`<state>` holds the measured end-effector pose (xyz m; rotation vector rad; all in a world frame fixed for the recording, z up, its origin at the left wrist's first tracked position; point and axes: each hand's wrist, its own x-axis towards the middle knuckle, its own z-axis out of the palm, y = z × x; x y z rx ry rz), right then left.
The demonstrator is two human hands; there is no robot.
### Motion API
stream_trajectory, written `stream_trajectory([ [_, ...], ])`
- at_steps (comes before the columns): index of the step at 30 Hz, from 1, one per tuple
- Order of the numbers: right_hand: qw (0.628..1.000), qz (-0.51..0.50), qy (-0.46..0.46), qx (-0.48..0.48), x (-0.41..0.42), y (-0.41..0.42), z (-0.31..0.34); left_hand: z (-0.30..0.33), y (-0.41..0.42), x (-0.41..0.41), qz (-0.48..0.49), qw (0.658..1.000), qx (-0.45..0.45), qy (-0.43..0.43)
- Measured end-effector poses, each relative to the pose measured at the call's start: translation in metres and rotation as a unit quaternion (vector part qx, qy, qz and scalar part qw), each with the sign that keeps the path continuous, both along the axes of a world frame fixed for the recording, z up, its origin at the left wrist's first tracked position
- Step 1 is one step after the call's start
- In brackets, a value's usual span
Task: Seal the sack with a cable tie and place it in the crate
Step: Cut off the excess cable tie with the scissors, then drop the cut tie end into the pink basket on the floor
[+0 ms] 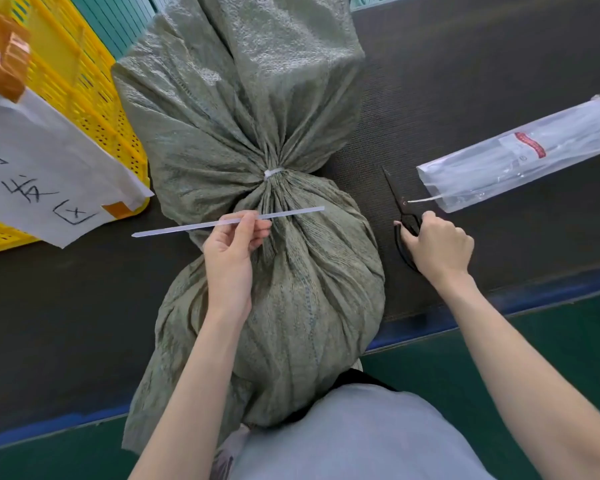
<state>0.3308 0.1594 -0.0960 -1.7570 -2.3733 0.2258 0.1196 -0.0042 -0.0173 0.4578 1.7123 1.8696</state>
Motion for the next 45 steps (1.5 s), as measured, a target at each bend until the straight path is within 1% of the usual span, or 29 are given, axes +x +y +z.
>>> stream_trajectory([
  [3,0.996,-0.074,0.023,-0.031,0.003,0.001,-0.006,-0.001,0.002,0.005,-0.004,1.0,-0.006,0.001],
  [5,0.995,-0.079,0.041,-0.043,0.005,-0.003,-0.011,-0.002,0.002,0.007,-0.004,1.0,-0.013,0.001],
  [10,0.999,0.011,0.047,-0.019,0.018,-0.014,-0.025,-0.005,0.003,0.015,0.002,1.0,-0.026,0.002],
  [12,0.998,0.032,0.053,-0.002,0.022,-0.018,-0.029,-0.006,0.002,0.019,0.002,1.0,-0.031,0.003],
  [19,0.981,0.083,0.176,0.003,0.019,-0.037,-0.01,-0.005,-0.004,0.031,0.011,0.999,-0.035,0.001],
  [22,0.961,0.14,0.238,0.003,0.01,-0.055,0.007,0.001,-0.013,0.037,0.017,0.999,-0.04,0.019],
  [25,0.93,0.201,0.305,-0.018,-0.001,-0.075,0.026,0.01,-0.028,0.043,0.022,0.997,-0.06,0.053],
  [28,0.9,0.264,0.344,-0.04,-0.015,-0.093,0.046,0.017,-0.048,0.049,0.032,0.995,-0.067,0.06],
  [32,0.867,0.354,0.344,-0.066,-0.036,-0.118,0.066,0.018,-0.077,0.053,0.068,0.995,-0.069,0.04],
  [35,0.837,0.412,0.338,-0.122,-0.051,-0.142,0.073,0.015,-0.106,0.052,0.111,0.992,-0.064,0.003],
  [43,0.776,0.479,0.334,-0.238,-0.079,-0.225,0.065,-0.002,-0.206,0.057,0.229,0.969,-0.084,-0.041],
  [45,0.769,0.482,0.323,-0.267,-0.084,-0.249,0.061,-0.008,-0.233,0.059,0.253,0.962,-0.087,-0.051],
])
